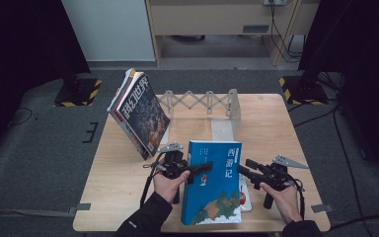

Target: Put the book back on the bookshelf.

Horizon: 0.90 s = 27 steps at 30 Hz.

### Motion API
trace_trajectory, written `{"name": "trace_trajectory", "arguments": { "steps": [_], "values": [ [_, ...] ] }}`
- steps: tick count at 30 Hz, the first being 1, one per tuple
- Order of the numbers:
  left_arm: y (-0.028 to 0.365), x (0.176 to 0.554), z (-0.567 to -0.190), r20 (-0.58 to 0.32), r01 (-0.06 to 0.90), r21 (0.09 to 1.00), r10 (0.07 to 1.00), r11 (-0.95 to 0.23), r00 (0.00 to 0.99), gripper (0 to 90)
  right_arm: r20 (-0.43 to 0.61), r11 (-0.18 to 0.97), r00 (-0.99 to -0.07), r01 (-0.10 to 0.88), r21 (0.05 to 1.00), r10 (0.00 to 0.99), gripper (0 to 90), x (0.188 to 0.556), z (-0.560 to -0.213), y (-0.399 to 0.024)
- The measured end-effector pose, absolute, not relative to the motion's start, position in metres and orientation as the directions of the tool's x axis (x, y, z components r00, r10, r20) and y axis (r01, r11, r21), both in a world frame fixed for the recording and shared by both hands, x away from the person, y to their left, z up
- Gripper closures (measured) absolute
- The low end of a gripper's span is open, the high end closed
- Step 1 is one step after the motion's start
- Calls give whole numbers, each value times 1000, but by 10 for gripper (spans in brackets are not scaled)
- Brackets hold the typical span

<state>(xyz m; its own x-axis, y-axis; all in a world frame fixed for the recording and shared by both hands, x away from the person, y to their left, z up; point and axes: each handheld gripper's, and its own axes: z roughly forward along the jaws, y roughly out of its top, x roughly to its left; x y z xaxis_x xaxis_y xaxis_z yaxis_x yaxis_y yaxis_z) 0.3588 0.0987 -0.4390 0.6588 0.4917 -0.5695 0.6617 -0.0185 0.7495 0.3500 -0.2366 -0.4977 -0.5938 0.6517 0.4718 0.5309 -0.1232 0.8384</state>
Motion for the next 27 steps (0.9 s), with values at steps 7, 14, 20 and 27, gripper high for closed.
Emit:
{"name": "trace_trajectory", "arguments": {
  "steps": [7,14,20,27],
  "values": [
    [105,356,-422,-536,626,779,495,-21,684,606,429,-93,-579,518,850,694,377,351,-498,-242],
    [118,353,-402,-471,568,823,527,-26,707,604,326,-5,-548,506,863,770,338,353,-500,-252],
    [136,356,-392,-454,556,831,572,-5,684,604,206,113,-496,539,835,844,292,356,-507,-261],
    [151,358,-385,-409,529,849,636,2,654,603,73,217,-427,590,777,901,231,363,-518,-280]
  ]
}}
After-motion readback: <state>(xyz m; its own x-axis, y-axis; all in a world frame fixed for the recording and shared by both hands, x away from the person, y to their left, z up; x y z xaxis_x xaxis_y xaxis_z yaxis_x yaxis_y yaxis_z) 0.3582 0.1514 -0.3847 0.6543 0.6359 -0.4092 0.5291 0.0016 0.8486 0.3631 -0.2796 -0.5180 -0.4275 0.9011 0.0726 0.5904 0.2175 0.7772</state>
